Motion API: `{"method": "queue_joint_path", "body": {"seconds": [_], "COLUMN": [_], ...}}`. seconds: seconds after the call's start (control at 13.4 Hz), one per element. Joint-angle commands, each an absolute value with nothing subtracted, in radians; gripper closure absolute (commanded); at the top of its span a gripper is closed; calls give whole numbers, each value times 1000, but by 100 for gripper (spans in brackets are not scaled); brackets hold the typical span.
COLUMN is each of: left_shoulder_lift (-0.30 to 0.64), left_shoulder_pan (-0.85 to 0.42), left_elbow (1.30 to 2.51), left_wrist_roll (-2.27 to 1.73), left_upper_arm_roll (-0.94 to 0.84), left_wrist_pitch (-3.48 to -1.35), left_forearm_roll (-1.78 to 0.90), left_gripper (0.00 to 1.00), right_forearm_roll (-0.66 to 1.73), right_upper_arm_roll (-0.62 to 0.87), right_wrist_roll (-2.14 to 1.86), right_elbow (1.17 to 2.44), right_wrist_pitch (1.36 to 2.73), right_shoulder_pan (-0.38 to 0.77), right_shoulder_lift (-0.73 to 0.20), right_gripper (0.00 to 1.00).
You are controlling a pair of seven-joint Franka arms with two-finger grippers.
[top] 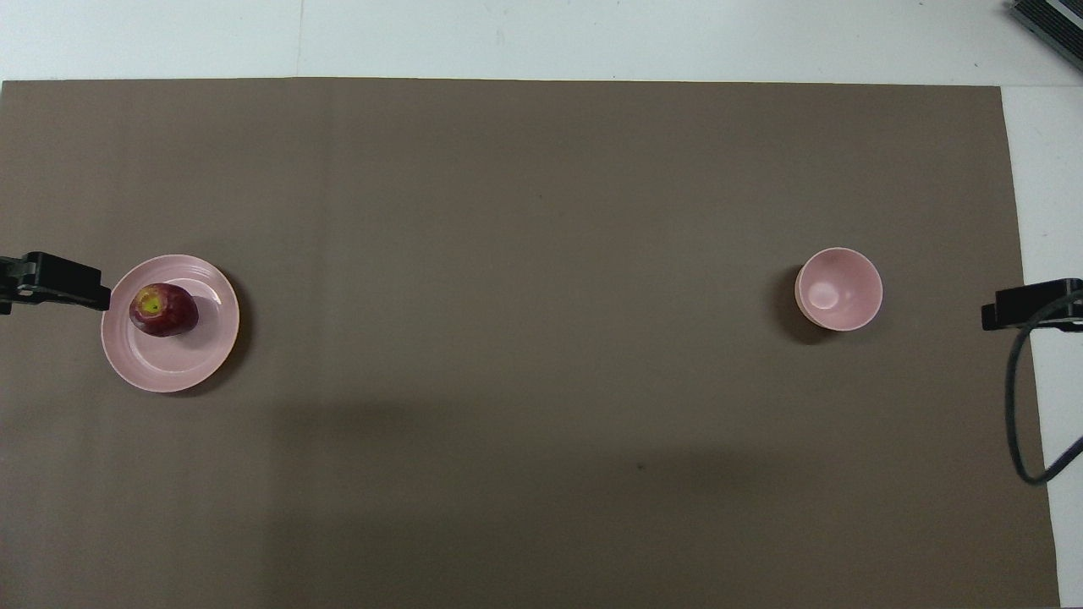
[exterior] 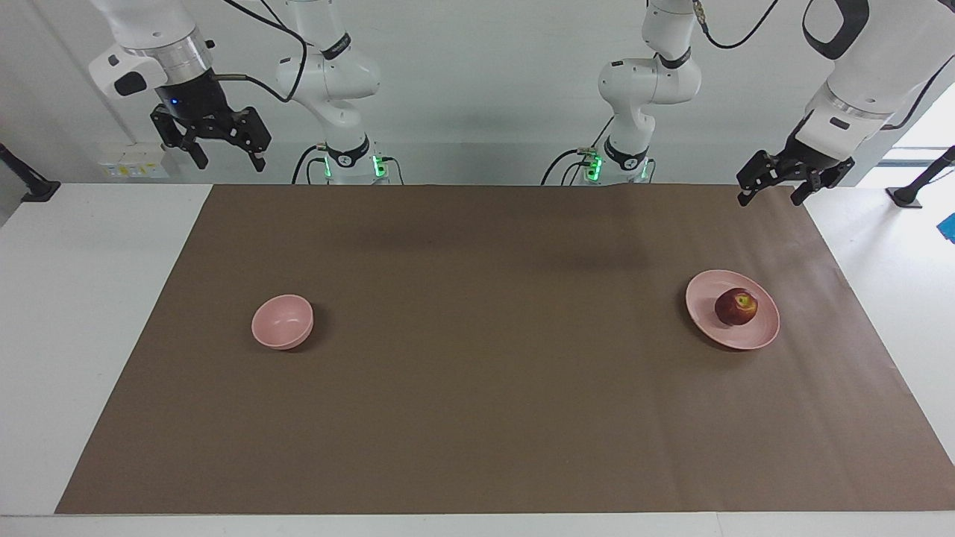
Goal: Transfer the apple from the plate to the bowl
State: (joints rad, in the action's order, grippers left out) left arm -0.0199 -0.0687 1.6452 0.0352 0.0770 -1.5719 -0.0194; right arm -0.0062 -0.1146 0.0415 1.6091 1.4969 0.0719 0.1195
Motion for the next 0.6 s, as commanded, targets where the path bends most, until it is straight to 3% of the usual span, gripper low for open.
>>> {"method": "queue_joint_path", "body": {"seconds": [0.0, 0.52], "left_shoulder_lift": [-43, -35], "left_shoulder_pan": [-66, -60], "left_elbow": [1742, 1913], "left_wrist_roll": [55, 116], "left_upper_arm_roll": [81, 84], "left_wrist_pitch": [-1667, -1882], "left_forearm_roll": [-15, -15], "left_gripper": [0, 0], "right_forearm_roll": [0, 0], "right_upper_arm_roll": [-118, -118], "right_wrist_roll": [21, 20], "right_elbow": [1629, 1629], "right_wrist_pitch": [1491, 1489], "right_shoulder_pan": [67, 66], "right_shoulder_lift": [140, 140], "right_gripper": [0, 0]}}
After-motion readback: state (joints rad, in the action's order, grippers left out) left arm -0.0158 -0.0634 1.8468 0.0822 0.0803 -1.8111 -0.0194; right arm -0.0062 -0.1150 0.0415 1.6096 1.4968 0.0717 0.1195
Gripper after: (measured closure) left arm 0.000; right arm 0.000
